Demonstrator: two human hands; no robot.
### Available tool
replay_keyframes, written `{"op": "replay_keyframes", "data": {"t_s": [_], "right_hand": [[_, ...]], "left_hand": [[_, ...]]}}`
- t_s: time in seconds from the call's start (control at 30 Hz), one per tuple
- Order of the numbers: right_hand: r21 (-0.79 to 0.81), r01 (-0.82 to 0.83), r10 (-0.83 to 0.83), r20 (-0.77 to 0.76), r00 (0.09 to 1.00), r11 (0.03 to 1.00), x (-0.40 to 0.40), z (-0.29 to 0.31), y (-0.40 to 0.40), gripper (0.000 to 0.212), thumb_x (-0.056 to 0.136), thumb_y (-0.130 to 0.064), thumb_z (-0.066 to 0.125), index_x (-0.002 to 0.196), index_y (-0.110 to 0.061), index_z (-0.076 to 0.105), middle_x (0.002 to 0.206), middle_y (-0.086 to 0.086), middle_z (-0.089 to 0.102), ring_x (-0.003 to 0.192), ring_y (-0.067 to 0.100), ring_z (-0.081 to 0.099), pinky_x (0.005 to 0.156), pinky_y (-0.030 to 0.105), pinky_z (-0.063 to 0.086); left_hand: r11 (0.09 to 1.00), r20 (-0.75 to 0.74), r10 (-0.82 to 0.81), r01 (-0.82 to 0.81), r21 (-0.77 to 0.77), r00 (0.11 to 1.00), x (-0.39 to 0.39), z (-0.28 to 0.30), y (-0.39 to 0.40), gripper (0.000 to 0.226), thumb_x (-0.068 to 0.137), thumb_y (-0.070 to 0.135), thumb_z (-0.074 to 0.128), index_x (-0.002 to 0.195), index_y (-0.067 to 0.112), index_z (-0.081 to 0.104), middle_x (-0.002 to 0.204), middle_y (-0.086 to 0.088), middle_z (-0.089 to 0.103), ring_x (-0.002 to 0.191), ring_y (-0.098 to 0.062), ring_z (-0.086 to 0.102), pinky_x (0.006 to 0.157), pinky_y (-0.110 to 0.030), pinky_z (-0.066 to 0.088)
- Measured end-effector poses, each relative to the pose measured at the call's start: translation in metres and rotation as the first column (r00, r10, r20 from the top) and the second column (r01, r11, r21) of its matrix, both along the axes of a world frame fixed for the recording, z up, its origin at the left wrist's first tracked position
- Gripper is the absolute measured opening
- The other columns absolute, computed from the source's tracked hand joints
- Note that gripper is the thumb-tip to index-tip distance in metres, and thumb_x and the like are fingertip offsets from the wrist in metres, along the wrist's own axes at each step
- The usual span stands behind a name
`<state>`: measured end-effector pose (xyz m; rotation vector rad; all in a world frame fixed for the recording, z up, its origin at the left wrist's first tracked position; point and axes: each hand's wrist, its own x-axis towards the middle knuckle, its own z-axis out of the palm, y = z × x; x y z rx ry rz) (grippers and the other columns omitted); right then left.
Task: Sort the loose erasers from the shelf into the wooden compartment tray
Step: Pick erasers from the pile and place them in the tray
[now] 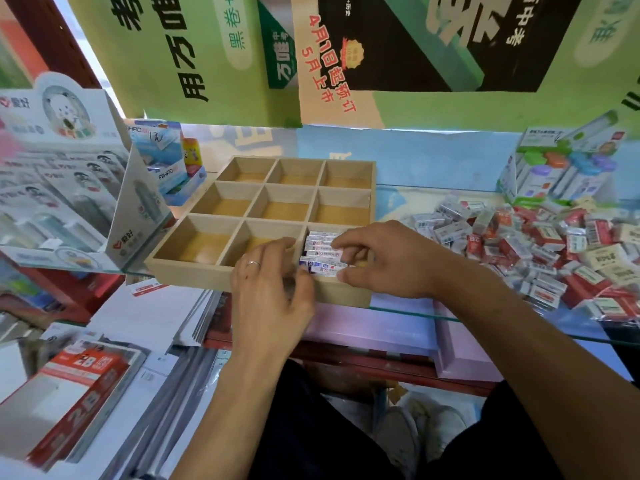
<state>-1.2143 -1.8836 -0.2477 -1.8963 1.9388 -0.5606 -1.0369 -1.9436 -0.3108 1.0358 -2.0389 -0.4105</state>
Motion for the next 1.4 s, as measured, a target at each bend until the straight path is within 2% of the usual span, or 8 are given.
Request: {"op": "replay_keyframes", "data": {"t_s": [0.17, 0.3, 0.5, 0.6, 0.83, 1.17, 1.3, 1.4], "right_hand": [[-0.169, 0.045, -0.068, -0.132, 0.989, 0.985, -0.009, 0.003, 0.007, 0.014, 0.085, -0.023, 0.065, 0.094, -0.018, 0.074, 0.094, -0.007, 0.067, 0.089, 0.012, 0.060, 0.084, 0.031, 0.048], [-0.124, 0.004, -0.048, -0.353, 0.934, 0.992, -0.004, -0.004, 0.008, 0.022, 0.090, -0.026, 0.054, 0.096, -0.024, 0.075, 0.102, 0.000, 0.061, 0.102, 0.024, 0.050, 0.089, 0.032, 0.035], [-0.090, -0.006, -0.012, -0.192, 0.981, 0.996, -0.005, -0.011, 0.008, 0.032, 0.089, -0.010, 0.050, 0.106, -0.025, 0.073, 0.121, -0.002, 0.059, 0.118, 0.026, 0.046, 0.105, 0.041, 0.033], [-0.193, 0.027, -0.034, -0.032, 0.999, 0.981, -0.012, -0.012, 0.013, 0.034, 0.086, 0.003, 0.050, 0.103, -0.014, 0.073, 0.112, 0.007, 0.063, 0.108, 0.025, 0.054, 0.098, 0.037, 0.040], [-0.225, 0.079, -0.084, -0.010, 0.996, 0.971, -0.026, -0.018, 0.025, 0.022, 0.088, -0.003, 0.057, 0.100, -0.013, 0.072, 0.103, 0.005, 0.063, 0.097, 0.019, 0.058, 0.089, 0.029, 0.044], [-0.257, 0.158, -0.148, 0.058, 0.987, 0.953, -0.052, -0.010, 0.061, 0.016, 0.092, -0.013, 0.060, 0.102, -0.017, 0.071, 0.098, -0.007, 0.066, 0.085, -0.001, 0.057, 0.075, 0.003, 0.038], [-0.306, 0.188, -0.167, 0.093, 0.981, 0.933, -0.065, -0.009, 0.087, 0.015, 0.090, -0.011, 0.062, 0.100, -0.016, 0.072, 0.091, -0.010, 0.066, 0.081, -0.003, 0.060, 0.075, 0.009, 0.044], [-0.315, 0.254, -0.226, 0.125, 0.966, 0.915, -0.082, -0.009, 0.111, 0.013, 0.089, -0.011, 0.064, 0.097, -0.015, 0.073, 0.089, -0.008, 0.068, 0.080, -0.003, 0.061, 0.073, 0.009, 0.045]], "left_hand": [[0.990, 0.012, -0.119, 0.119, -0.076, 0.993, 0.000, 0.001, 0.002, 0.028, 0.082, 0.022, 0.055, 0.106, 0.020, 0.068, 0.109, 0.007, 0.063, 0.107, -0.020, 0.054, 0.098, -0.038, 0.040], [0.959, 0.169, -0.196, 0.225, -0.170, 0.966, -0.007, -0.004, 0.008, 0.028, 0.083, 0.027, 0.053, 0.099, 0.019, 0.074, 0.106, 0.007, 0.066, 0.110, -0.021, 0.055, 0.104, -0.049, 0.034], [0.984, 0.179, -0.106, 0.130, -0.125, 0.978, -0.003, -0.005, 0.007, 0.031, 0.079, 0.037, 0.053, 0.097, 0.022, 0.073, 0.102, 0.010, 0.065, 0.110, -0.017, 0.053, 0.113, -0.043, 0.023], [0.979, 0.155, -0.144, 0.164, -0.123, 0.977, -0.002, -0.003, 0.007, 0.031, 0.078, 0.035, 0.056, 0.102, 0.022, 0.071, 0.108, 0.009, 0.064, 0.110, -0.017, 0.053, 0.112, -0.039, 0.024], [0.913, 0.338, -0.332, 0.390, -0.118, 0.880, -0.016, 0.000, 0.010, 0.038, 0.078, 0.037, 0.055, 0.108, 0.022, 0.070, 0.117, 0.009, 0.064, 0.113, -0.018, 0.056, 0.108, -0.042, 0.032], [0.938, 0.205, -0.310, 0.334, -0.090, 0.928, -0.024, 0.006, 0.018, 0.038, 0.076, 0.035, 0.059, 0.110, 0.022, 0.071, 0.116, 0.008, 0.066, 0.110, -0.015, 0.059, 0.100, -0.036, 0.042], [0.915, 0.025, -0.402, 0.402, -0.038, 0.915, -0.046, 0.027, 0.030, 0.029, 0.079, 0.026, 0.056, 0.103, 0.022, 0.072, 0.107, 0.010, 0.068, 0.101, -0.006, 0.062, 0.092, -0.023, 0.047], [0.877, 0.027, -0.479, 0.480, -0.024, 0.877, -0.077, 0.044, 0.042, 0.027, 0.079, 0.027, 0.053, 0.097, 0.023, 0.073, 0.099, 0.015, 0.068, 0.091, 0.000, 0.062, 0.083, -0.013, 0.045]]}}
